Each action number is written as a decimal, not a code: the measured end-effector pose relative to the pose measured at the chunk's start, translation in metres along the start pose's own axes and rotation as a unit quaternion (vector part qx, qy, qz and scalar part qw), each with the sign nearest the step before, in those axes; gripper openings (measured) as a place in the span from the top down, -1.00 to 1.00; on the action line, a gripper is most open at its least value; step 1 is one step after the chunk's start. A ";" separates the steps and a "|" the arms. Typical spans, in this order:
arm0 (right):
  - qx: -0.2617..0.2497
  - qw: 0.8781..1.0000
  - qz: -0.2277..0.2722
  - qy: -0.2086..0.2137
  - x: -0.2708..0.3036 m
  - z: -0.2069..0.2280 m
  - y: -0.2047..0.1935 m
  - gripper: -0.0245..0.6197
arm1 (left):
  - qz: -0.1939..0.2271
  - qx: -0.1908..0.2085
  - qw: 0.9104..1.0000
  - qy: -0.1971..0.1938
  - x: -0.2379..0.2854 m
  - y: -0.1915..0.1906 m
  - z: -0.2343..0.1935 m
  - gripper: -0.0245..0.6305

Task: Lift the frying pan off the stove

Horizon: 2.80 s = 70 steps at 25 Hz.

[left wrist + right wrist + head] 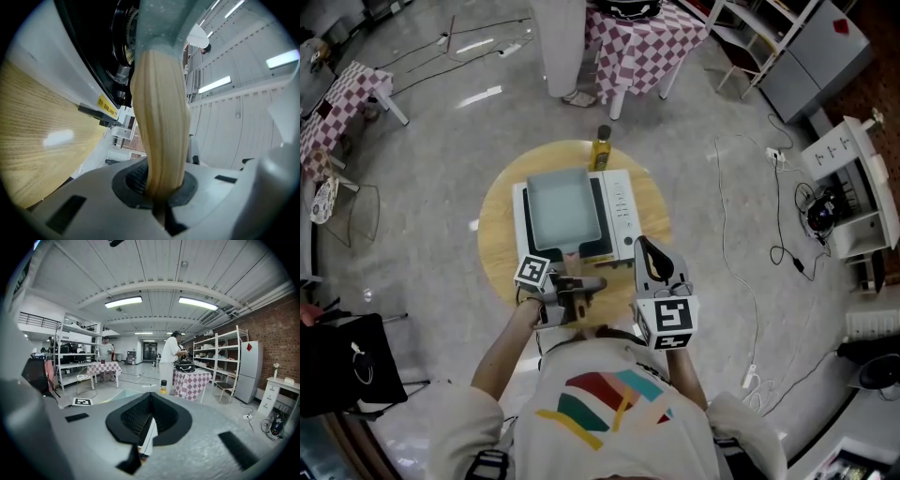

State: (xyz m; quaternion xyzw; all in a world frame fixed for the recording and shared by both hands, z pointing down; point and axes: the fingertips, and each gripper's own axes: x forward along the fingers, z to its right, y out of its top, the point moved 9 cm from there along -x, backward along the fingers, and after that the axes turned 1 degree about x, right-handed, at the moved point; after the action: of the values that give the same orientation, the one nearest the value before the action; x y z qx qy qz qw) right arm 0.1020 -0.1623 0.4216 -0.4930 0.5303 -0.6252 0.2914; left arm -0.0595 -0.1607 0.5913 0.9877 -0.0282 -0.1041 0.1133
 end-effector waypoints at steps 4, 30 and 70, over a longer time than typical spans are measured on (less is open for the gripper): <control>0.002 1.000 -0.001 0.000 -0.002 0.000 0.000 0.93 | -0.001 -0.003 1.000 0.002 0.000 0.000 0.001 0.91; -0.033 0.999 0.006 0.025 -0.002 -0.016 0.005 0.93 | -0.033 0.121 0.992 -0.001 0.011 0.002 0.052 0.91; -0.049 0.989 0.133 0.048 -0.001 -0.019 0.071 0.93 | -0.104 0.496 0.859 0.067 0.060 -0.036 0.271 0.91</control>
State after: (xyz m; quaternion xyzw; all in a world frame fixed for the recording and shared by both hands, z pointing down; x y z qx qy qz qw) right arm 0.0735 -0.1735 0.3543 -0.4010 0.6347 -0.5768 0.3220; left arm -0.0576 -0.1891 0.3127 0.9150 0.0349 -0.0210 -0.4014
